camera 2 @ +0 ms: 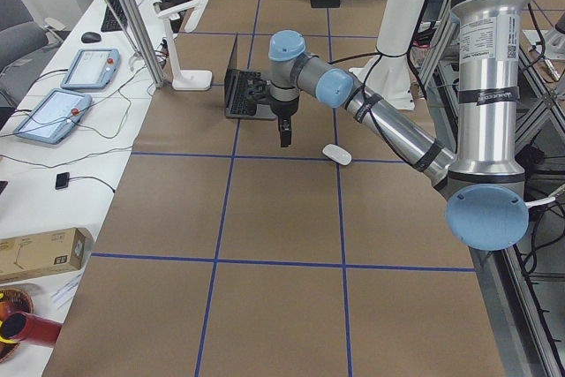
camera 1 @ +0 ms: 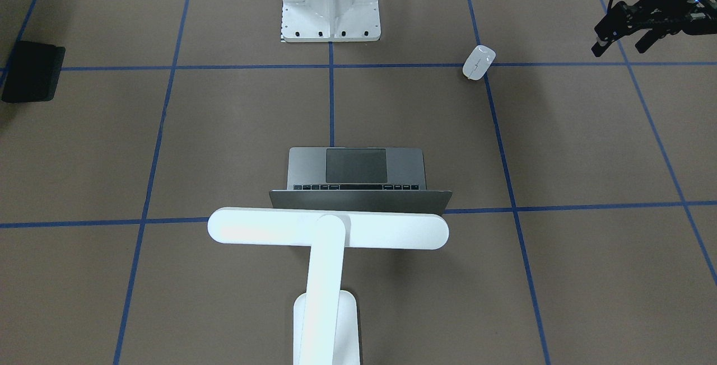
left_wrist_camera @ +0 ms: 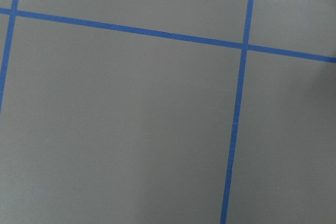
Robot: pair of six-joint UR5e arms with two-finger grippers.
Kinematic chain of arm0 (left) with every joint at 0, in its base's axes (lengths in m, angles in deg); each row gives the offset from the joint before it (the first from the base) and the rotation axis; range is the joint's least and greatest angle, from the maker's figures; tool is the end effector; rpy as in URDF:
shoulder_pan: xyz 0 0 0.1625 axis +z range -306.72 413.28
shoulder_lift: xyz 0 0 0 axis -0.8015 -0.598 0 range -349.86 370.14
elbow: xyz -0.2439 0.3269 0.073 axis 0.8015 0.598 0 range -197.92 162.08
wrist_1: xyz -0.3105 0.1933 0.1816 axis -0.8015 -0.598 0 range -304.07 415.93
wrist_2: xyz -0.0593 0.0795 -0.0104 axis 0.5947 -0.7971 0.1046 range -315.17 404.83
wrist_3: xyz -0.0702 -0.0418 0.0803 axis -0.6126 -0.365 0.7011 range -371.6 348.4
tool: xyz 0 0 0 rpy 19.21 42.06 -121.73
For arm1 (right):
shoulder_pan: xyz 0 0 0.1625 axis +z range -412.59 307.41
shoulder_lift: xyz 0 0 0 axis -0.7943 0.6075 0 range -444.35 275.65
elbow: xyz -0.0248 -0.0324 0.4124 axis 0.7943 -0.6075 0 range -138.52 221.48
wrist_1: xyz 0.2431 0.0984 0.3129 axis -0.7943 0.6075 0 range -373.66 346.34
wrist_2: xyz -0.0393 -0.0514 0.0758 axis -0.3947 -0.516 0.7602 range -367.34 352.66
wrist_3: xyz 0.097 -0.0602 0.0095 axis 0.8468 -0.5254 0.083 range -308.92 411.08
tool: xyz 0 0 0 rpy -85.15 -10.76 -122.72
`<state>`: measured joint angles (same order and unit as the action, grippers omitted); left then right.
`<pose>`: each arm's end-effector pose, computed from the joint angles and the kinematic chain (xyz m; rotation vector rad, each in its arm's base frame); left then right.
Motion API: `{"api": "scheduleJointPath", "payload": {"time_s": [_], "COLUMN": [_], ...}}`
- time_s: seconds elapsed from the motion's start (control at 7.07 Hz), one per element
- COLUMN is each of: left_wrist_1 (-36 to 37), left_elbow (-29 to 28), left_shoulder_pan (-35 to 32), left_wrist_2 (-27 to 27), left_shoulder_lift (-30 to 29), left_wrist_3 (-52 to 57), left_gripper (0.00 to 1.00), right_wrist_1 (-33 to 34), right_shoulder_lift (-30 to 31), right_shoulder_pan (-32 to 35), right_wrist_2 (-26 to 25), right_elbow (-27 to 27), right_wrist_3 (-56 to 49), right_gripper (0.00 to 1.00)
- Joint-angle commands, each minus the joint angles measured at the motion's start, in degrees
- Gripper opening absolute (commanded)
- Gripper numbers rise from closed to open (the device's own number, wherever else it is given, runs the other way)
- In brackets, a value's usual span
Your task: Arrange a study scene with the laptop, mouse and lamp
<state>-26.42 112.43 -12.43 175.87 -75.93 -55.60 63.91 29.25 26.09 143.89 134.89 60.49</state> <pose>0.1163 -0.3987 0.3744 0.0041 0.8493 -0.1431 -0.0242 -0.2885 0.7435 -0.3121 -1.0275 0.0422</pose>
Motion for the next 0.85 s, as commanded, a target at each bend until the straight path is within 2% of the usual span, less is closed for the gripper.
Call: {"api": "scheduleJointPath", "payload": {"time_s": [0.0, 0.71], "left_wrist_1": [0.17, 0.35], "left_elbow": [0.60, 0.43], "left_shoulder_pan": [-0.13, -1.79], "left_wrist_2": [0.00, 0.09], "left_shoulder_lift": [0.12, 2.66], "left_wrist_3": [0.32, 7.07], "left_gripper": [0.99, 0.99], "right_wrist_1": [-0.05, -0.05], "right_shoulder_lift": [-0.04, -0.39], "right_shoulder_pan": [-1.85, -8.44], "right_wrist_2": [2.57, 2.40], "right_elbow": [-0.43, -2.97], "right_wrist_3": [-0.53, -0.71], "right_gripper": [1.00, 1.00]}}
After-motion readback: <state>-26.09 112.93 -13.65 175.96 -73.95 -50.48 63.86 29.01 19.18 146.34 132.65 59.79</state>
